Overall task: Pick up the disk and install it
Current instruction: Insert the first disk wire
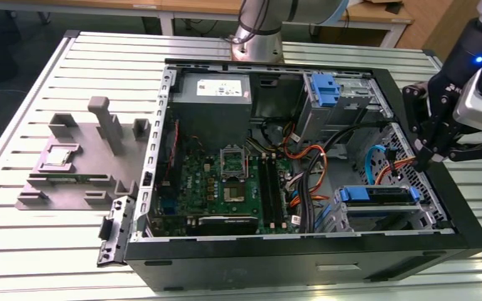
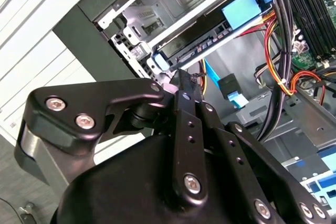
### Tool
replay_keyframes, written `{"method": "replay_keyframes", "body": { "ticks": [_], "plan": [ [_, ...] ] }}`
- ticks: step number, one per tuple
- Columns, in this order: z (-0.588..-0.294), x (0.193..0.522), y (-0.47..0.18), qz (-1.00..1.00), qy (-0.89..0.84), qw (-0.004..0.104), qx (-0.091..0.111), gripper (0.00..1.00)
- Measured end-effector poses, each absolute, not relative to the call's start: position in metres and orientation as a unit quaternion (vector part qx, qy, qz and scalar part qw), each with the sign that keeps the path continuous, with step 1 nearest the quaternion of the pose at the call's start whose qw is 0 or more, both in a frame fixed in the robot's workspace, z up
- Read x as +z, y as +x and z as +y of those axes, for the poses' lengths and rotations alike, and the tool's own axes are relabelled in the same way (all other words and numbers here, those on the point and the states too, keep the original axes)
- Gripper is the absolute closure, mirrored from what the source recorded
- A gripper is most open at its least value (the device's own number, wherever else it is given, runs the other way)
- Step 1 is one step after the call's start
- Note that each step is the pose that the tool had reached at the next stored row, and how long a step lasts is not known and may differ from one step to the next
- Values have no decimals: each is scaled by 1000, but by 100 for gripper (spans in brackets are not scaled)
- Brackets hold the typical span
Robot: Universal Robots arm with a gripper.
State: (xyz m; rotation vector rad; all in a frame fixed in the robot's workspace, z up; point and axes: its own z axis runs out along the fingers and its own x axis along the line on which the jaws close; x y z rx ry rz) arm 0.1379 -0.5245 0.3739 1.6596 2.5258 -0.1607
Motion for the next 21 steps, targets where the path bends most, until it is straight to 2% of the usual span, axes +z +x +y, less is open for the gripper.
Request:
{"method": "replay_keyframes", "body": {
  "ticks": [21],
  "plan": [
    [-517, 372, 144, 861, 501, 62, -53, 90]
  ]
}}
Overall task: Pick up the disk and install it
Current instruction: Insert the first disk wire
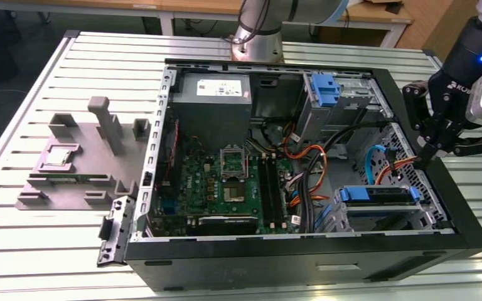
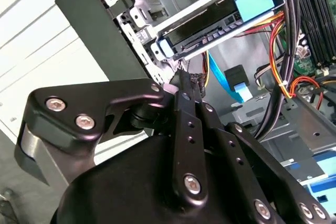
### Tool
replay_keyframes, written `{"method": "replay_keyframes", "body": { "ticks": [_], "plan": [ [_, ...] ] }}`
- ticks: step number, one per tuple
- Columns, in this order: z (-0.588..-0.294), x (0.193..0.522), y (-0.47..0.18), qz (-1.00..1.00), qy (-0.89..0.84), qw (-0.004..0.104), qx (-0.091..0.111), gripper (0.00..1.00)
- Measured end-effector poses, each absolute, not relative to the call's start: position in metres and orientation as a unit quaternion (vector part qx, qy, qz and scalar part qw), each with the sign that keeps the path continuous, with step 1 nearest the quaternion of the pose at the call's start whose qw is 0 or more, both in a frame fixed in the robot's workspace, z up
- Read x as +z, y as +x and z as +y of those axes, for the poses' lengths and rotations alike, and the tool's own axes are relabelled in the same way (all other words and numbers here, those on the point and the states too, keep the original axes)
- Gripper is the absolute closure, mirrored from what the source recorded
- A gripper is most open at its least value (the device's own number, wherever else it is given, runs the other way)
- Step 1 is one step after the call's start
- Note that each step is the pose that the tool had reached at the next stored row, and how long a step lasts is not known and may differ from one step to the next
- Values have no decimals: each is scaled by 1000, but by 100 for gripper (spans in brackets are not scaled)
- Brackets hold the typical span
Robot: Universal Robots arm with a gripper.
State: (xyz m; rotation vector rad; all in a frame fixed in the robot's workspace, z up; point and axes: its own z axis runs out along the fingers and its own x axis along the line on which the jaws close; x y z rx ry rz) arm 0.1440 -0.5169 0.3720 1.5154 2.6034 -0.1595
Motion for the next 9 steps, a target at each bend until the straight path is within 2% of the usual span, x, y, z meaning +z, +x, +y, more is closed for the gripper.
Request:
{"method": "replay_keyframes", "body": {
  "ticks": [3, 7, 9],
  "plan": [
    [-517, 372, 144, 867, 492, 64, -54, 90],
    [-512, 372, 144, 866, 490, 73, -70, 90],
    [-511, 372, 145, 866, 490, 74, -71, 90]
  ]
}}
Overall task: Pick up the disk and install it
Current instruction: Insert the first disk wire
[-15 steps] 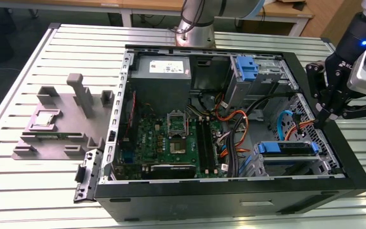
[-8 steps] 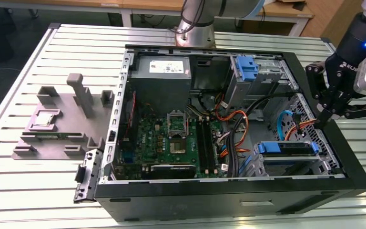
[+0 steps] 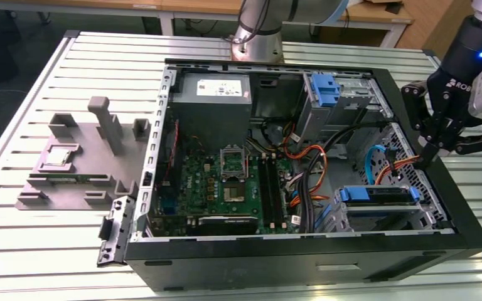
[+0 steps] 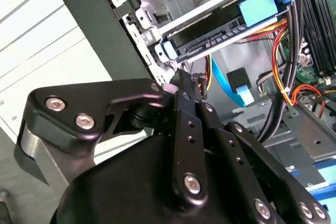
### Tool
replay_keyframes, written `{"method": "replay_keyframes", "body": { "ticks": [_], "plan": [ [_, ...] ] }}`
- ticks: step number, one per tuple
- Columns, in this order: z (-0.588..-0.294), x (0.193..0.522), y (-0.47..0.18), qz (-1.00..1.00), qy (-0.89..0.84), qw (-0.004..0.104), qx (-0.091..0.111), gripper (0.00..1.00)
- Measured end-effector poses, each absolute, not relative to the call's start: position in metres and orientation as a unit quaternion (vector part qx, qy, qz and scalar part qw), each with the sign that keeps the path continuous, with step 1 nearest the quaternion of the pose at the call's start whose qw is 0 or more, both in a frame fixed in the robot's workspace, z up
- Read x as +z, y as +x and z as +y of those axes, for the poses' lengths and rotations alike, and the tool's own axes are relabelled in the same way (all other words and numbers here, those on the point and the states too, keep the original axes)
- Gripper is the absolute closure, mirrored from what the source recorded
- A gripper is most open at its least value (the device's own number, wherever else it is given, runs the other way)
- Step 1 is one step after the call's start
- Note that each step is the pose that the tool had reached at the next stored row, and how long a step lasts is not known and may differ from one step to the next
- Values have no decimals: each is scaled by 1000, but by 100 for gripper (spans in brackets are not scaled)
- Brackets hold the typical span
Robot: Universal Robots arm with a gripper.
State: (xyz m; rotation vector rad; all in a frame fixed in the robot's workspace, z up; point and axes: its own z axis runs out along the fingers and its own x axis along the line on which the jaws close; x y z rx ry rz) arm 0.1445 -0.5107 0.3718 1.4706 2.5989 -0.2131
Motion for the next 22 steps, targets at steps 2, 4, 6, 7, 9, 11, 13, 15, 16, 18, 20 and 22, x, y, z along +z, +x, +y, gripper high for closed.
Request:
{"method": "replay_keyframes", "body": {
  "ticks": [2, 4, 6, 7, 9, 11, 13, 15, 16, 18, 20, 22],
  "plan": [
    [-511, 372, 145, 868, 486, 74, -71, 90],
    [-511, 372, 145, 873, 477, 75, -70, 90],
    [-511, 371, 145, 879, 465, 76, -69, 90],
    [-511, 371, 145, 883, 459, 76, -68, 90],
    [-511, 371, 145, 887, 450, 77, -68, 90],
    [-510, 370, 145, 890, 445, 78, -68, 90],
    [-509, 370, 146, 890, 443, 78, -69, 89],
    [-508, 370, 146, 891, 442, 79, -69, 83],
    [-507, 370, 146, 891, 442, 79, -69, 83],
    [-506, 369, 146, 892, 439, 79, -69, 76],
    [-506, 368, 147, 895, 434, 80, -68, 76],
    [-506, 367, 147, 896, 432, 80, -68, 75]
  ]
}}
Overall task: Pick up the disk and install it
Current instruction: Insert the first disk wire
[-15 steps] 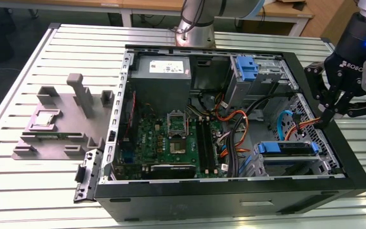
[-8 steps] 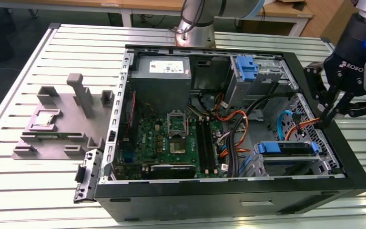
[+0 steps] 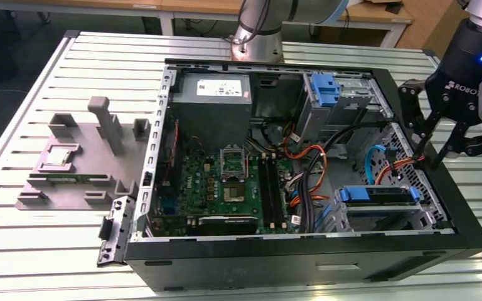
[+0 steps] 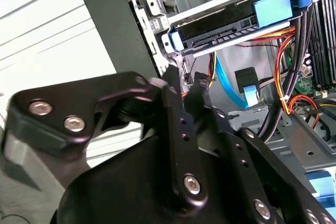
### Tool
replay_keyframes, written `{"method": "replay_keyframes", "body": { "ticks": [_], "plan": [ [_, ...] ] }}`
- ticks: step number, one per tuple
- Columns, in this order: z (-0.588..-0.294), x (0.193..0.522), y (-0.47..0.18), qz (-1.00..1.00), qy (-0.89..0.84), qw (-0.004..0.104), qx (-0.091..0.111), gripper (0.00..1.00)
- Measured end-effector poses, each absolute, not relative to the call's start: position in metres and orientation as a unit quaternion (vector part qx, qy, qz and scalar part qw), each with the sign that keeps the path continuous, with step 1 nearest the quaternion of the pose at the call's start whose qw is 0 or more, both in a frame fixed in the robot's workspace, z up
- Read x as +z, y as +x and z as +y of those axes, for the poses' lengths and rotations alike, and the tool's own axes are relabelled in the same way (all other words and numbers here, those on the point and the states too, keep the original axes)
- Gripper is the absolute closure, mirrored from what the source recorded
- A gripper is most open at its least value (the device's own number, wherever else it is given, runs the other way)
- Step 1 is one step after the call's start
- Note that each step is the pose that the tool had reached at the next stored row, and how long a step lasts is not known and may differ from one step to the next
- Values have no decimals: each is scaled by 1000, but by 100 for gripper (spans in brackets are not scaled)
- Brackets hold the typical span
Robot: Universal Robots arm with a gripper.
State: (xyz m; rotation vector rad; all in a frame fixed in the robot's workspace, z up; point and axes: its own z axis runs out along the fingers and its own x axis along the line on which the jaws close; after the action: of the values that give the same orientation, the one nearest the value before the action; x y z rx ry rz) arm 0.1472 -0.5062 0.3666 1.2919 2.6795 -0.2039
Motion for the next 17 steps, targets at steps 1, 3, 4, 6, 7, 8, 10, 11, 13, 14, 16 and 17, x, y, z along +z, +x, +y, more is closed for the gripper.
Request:
{"method": "replay_keyframes", "body": {
  "ticks": [1, 3, 4, 6, 7, 8, 10, 11, 13, 14, 16, 17],
  "plan": [
    [-506, 366, 147, 896, 430, 80, -68, 69],
    [-506, 365, 148, 898, 427, 81, -68, 69],
    [-506, 364, 148, 899, 425, 81, -68, 69],
    [-505, 363, 149, 900, 422, 82, -70, 69],
    [-505, 363, 149, 901, 421, 83, -72, 69],
    [-505, 363, 149, 900, 420, 84, -74, 69],
    [-503, 363, 150, 900, 420, 86, -78, 69],
    [-502, 363, 150, 900, 420, 87, -79, 69],
    [-500, 363, 150, 900, 420, 87, -79, 69],
    [-499, 363, 151, 900, 420, 87, -79, 69],
    [-497, 363, 151, 900, 419, 87, -79, 69],
    [-496, 363, 151, 900, 419, 87, -79, 69]
  ]
}}
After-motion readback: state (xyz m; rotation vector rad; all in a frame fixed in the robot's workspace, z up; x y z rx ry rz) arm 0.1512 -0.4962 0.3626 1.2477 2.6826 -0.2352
